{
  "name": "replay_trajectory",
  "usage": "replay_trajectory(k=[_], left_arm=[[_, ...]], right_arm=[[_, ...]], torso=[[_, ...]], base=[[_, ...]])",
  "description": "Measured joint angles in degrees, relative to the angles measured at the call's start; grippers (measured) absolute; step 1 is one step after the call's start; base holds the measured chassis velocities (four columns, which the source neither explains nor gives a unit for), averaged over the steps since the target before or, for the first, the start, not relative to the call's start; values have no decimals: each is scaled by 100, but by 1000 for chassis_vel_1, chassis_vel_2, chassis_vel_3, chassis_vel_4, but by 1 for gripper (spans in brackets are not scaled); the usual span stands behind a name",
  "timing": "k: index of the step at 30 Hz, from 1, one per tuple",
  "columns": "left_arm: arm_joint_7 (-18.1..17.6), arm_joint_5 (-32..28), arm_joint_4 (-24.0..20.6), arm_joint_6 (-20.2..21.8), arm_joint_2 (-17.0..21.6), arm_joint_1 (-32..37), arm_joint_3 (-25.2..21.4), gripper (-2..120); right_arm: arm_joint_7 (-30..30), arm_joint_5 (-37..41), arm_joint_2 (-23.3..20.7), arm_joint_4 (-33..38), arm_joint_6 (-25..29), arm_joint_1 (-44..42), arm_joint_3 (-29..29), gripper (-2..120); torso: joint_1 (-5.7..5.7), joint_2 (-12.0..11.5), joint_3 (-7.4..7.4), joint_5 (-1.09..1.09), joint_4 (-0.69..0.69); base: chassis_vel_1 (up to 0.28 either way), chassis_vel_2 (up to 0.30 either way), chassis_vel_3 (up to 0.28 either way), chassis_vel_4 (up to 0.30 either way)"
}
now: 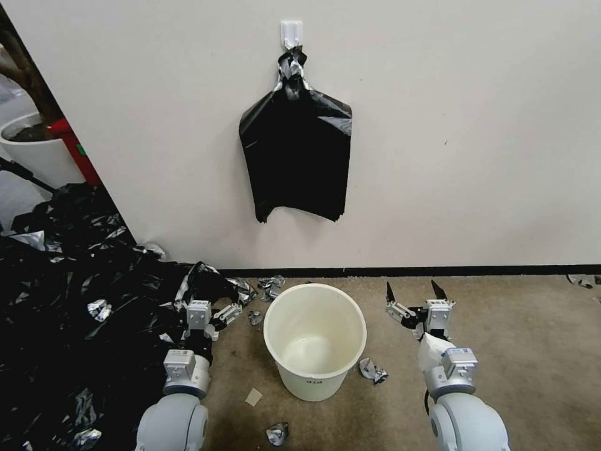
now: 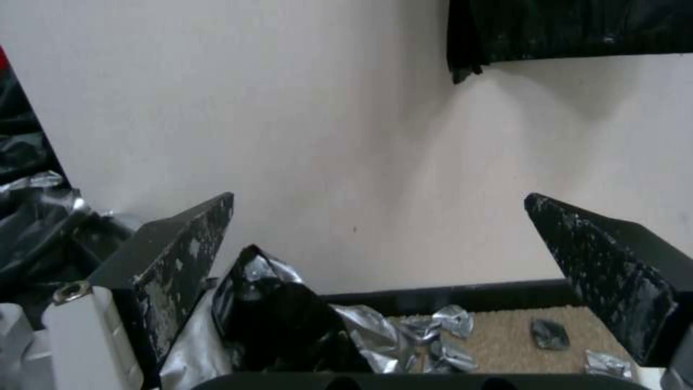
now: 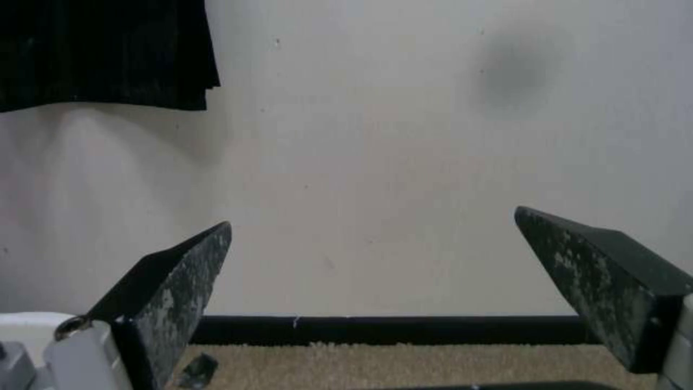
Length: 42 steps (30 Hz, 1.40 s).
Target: Place a trash bag onto the trash bin.
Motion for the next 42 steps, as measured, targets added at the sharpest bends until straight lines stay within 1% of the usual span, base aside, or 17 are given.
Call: replay_trajectory(k=[17,20,21,22,24,26,28,30,32,33,34,35,36,37,39,40,42], left_arm=[[-38,-16,0,-9,0,1,18,100],[-360,-193,14,-109,-7,32,194,100],[-793,-421,30,-249,-24,80,430,100],[-793,-421,30,-249,-24,80,430,100],[-994,-453,105,-532,-3,88,538,100],[-964,-323,121,-651,10,83,509,100],[-815,-40,124,-840,24,81,394,100],[-734,66,123,-902,26,81,343,100],[-511,332,118,-1114,16,86,199,100],[-511,332,118,-1114,16,86,199,100],[-377,463,119,-1314,5,92,77,100],[-441,372,158,-1622,28,99,29,100],[-441,372,158,-1622,28,99,29,100],[-573,155,183,-1737,44,104,68,100],[-881,-563,186,-1909,56,166,234,100],[-881,-563,186,-1909,56,166,234,100],[-999,-1039,112,-2054,49,286,321,100]], right_arm=[[94,43,-24,-10,69,17,-38,100],[513,291,-164,-121,423,123,-246,100],[923,537,-303,-229,774,225,-444,100],[923,537,-303,-229,774,225,-444,100],[1368,800,-449,-345,1154,339,-657,100],[1324,772,-472,-416,1308,389,-684,100],[1167,636,-477,-497,1485,463,-708,100],[1130,566,-470,-515,1518,473,-709,100],[1098,371,-456,-542,1552,487,-698,100],[1098,371,-456,-542,1552,487,-698,100],[1004,76,-455,-573,1597,499,-647,100],[556,-60,-538,-713,1895,636,-629,100],[556,-60,-538,-713,1895,636,-629,100],[328,206,-597,-821,2056,766,-734,100],[-12,1253,-709,-1179,2350,1310,-1292,100],[-12,1253,-709,-1179,2350,1310,-1292,100],[-111,2935,-692,-1747,2552,2314,-2146,100]], torso=[[0,0,0,0,0],[0,0,0,1,0],[0,0,0,0,0],[0,0,0,0,0],[0,0,0,-1,0],[0,0,0,0,-1],[0,0,0,0,1],[0,0,0,0,1],[0,0,0,0,0],[0,0,0,0,0],[0,0,0,0,0],[0,0,0,0,-2],[0,0,0,0,-2],[0,0,0,-2,-1],[0,0,0,-1,-3],[0,0,0,-1,-3],[0,0,1,0,1]], base=[[0,0,0,0],[0,0,0,0],[0,0,0,0],[0,0,0,0],[0,0,0,0],[0,0,0,0],[0,0,0,0],[0,0,0,0],[0,0,0,0],[0,0,0,0],[0,0,0,0],[0,0,0,0],[0,0,0,0],[0,0,0,0],[0,0,0,0],[0,0,0,0],[0,0,0,0]])
